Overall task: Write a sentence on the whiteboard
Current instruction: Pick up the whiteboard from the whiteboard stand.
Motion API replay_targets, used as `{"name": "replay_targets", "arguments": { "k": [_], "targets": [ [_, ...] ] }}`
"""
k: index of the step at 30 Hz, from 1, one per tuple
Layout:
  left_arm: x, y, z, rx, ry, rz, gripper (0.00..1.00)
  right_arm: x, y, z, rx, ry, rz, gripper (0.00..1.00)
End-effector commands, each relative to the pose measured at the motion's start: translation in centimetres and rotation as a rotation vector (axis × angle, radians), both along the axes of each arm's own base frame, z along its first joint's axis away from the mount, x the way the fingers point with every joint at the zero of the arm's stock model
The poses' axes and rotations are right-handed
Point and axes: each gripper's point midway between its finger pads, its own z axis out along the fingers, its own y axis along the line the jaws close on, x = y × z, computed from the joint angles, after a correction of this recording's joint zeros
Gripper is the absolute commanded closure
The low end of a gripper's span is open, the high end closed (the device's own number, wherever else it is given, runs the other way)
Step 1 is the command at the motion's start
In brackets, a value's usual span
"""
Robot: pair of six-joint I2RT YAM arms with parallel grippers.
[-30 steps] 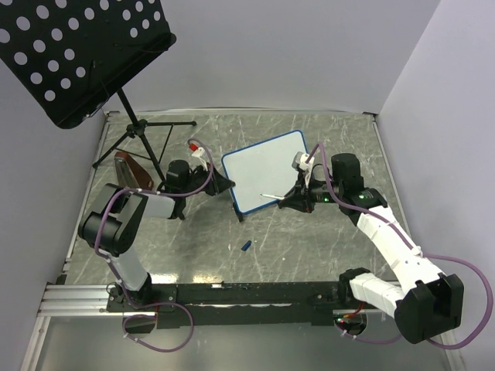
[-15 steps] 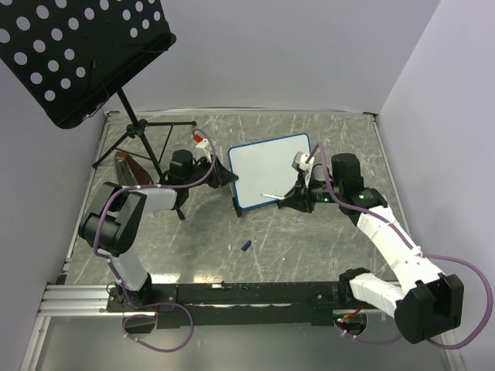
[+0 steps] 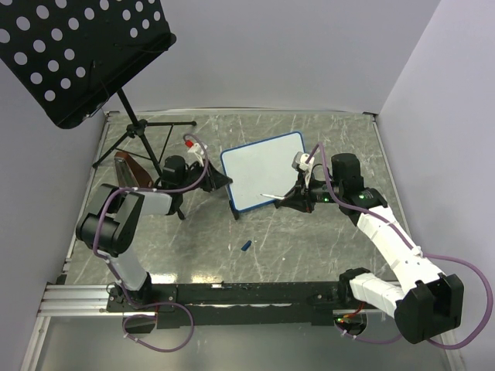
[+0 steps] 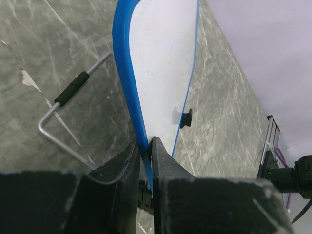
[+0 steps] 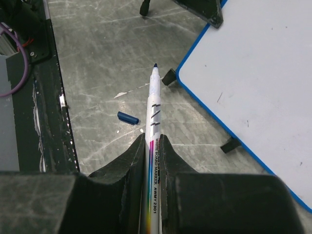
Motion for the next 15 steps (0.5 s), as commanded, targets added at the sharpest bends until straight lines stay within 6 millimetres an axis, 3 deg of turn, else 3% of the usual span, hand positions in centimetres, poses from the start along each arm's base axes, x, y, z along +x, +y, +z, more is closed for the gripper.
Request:
{"name": "replay_targets", "arguments": {
  "k": [1, 4, 11, 15],
  "targets": [
    [1.1, 0.5, 5.4, -0.039, -0.154, -0.006, 0.99, 0.5, 0.1, 2.1, 0.024, -0.081, 0.015, 1.0],
    [1.8, 0.4, 6.4, -0.02, -0.179, -0.016, 0.99, 0.5, 0.1, 2.2, 0.024, -0.085, 0.013, 1.0],
    [2.1, 1.8, 4.3, 0.006, -0.138, -0.027, 0.99, 0.4, 0.1, 2.1, 0.023, -0.084, 0.015, 1.0],
    [2.4, 1.5, 3.7, -0.009, -0.125, -0.032, 0.99, 0.5, 0.1, 2.0, 0.021, -0.077, 0.014, 1.0]
  ]
}}
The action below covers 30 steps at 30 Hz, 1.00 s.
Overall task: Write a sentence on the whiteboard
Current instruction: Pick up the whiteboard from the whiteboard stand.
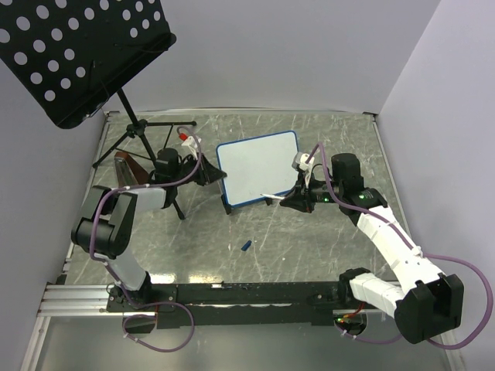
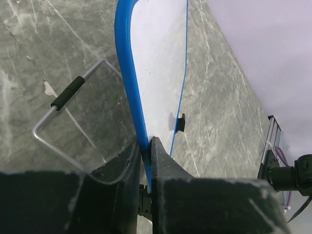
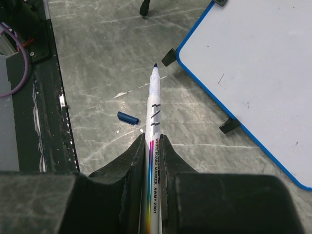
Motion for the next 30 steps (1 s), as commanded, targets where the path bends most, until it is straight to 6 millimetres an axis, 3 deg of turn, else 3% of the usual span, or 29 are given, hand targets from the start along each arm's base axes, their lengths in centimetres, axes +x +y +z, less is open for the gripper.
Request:
{"name": "replay_targets", "arguments": {
  "k": [1, 15, 19, 24, 30],
  "targets": [
    [1.0, -0.7, 1.5, -0.03, -0.093, -0.034, 0.99, 0.5, 0.1, 2.0, 0.021, -0.075, 0.014, 1.0],
    [2.7, -2.8, 2.0, -0.088, 0.009, -0.002, 0.93, 0.3, 0.0, 2.2, 0.024, -0.086, 0.015, 1.0],
    [3.5, -3.0, 1.3, -0.031, -0.005, 0.015, 0.86, 0.3, 0.0, 2.2, 0.024, -0.086, 0.015, 1.0],
    [4.6, -3.1, -0.2, 0.009, -0.021, 0.031, 0.86, 0.3, 0.1, 2.2, 0.024, -0.085, 0.017, 1.0],
    [4.5, -3.3, -0.8, -0.021, -0.031, 0.023, 0.82, 0.4, 0.0, 2.1, 0.022, -0.085, 0.012, 1.0]
  ]
}}
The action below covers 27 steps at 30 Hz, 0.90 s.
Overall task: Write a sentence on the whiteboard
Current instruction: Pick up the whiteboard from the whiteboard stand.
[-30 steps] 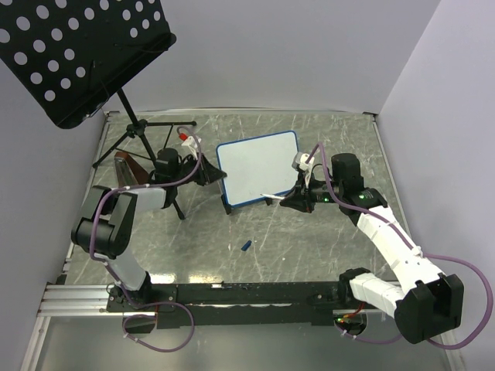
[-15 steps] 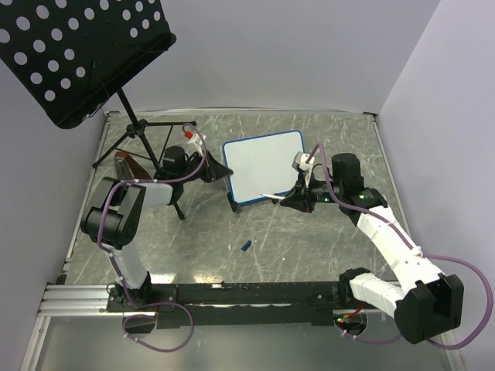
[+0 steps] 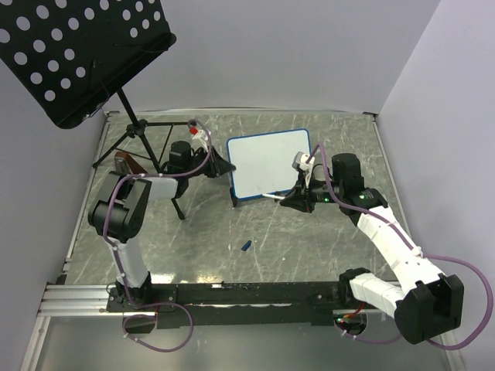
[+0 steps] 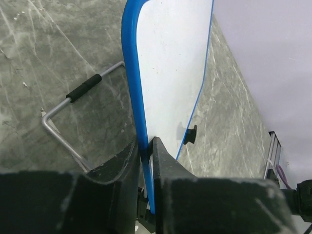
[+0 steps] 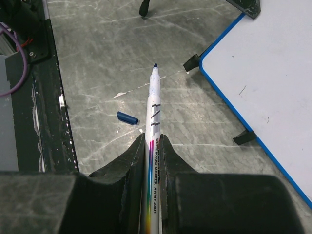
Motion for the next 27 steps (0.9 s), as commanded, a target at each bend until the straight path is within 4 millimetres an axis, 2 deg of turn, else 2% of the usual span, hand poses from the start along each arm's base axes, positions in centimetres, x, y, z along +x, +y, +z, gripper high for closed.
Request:
{"name": "replay_targets", "arguments": {
  "k": [1, 6, 13, 18, 20, 21, 25, 27],
  "targets": [
    [0.7, -0.5, 0.4, -0.013, -0.08, -0.002, 0.81, 0.4, 0.0, 2.1, 0.022, -0.081, 0.012, 1.0],
    [0.1, -0.5, -0.6, -0.039, -0.077, -0.01, 0.74, 0.3, 0.1, 2.0, 0.022, -0.076, 0.017, 1.0],
    [0.4, -0.4, -1.0, -0.07, -0.082, -0.006, 0.64, 0.4, 0.0, 1.9, 0.019, -0.077, 0.013, 1.0],
    [0.4, 0.1, -0.5, -0.122, -0.091, -0.016, 0.49, 0.4, 0.0, 2.0, 0.019, -0.081, 0.014, 1.0],
    [0.6, -0.1, 0.0, -0.139, -0.107, -0.034, 0.35, 0.4, 0.0, 1.9, 0.017, -0.077, 0.014, 1.0],
    [0.6, -0.1, 0.2, -0.15, -0.106, -0.051, 0.32, 0.5, 0.0, 1.9, 0.017, -0.078, 0.011, 1.0],
    [1.6, -0.4, 1.3, -0.191, -0.125, -0.085, 0.22, 0.6, 0.0, 1.8, 0.014, -0.075, 0.011, 1.0],
    [2.1, -0.5, 0.8, -0.209, -0.102, -0.09, 0.2, 0.6, 0.0, 1.7, 0.012, -0.073, 0.01, 1.0]
  ]
}}
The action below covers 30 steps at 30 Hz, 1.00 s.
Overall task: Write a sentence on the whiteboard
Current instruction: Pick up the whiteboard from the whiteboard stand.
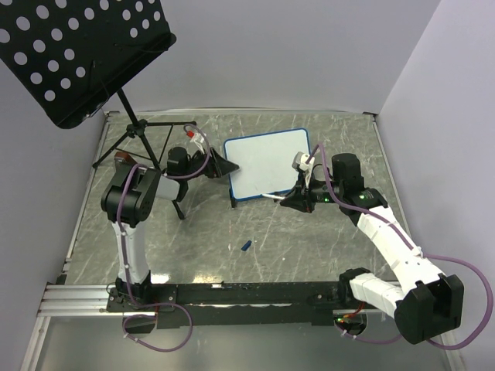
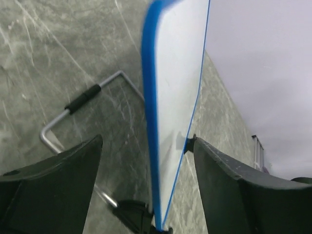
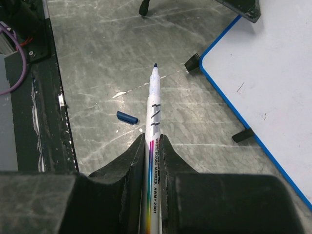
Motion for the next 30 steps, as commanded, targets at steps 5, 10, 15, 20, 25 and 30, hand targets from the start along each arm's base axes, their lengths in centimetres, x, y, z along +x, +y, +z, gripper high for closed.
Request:
{"name": "replay_targets", "arguments": {
  "k": [5, 10, 15, 20, 25, 30],
  "targets": [
    [2.2, -1.4, 3.1, -0.139, -0.063, -0.11, 0.22, 0.7, 0.0, 1.6, 0.011, -0.068, 0.009, 1.0],
    [3.2, -1.4, 4.1, -0.167, -0.085, -0.126, 0.25, 0.8, 0.0, 1.4, 0.007, -0.064, 0.008, 1.0],
    [4.3, -1.5, 4.7, -0.17, -0.08, -0.132, 0.3, 0.9, 0.0, 1.2, 0.004, -0.058, 0.008, 1.0],
    [5.0, -1.8, 4.0, -0.155, -0.041, -0.147, 0.48, 1.0, 0.0, 1.1, 0.002, -0.057, 0.007, 1.0],
    [5.2, -1.9, 3.9, -0.161, -0.017, -0.185, 0.99, 1.0, 0.1, 1.1, 0.002, -0.056, 0.009, 1.0],
    [5.5, -1.9, 5.8, -0.163, -0.064, -0.175, 0.99, 1.0, 0.0, 1.3, 0.0, -0.064, 0.004, 1.0]
  ]
}}
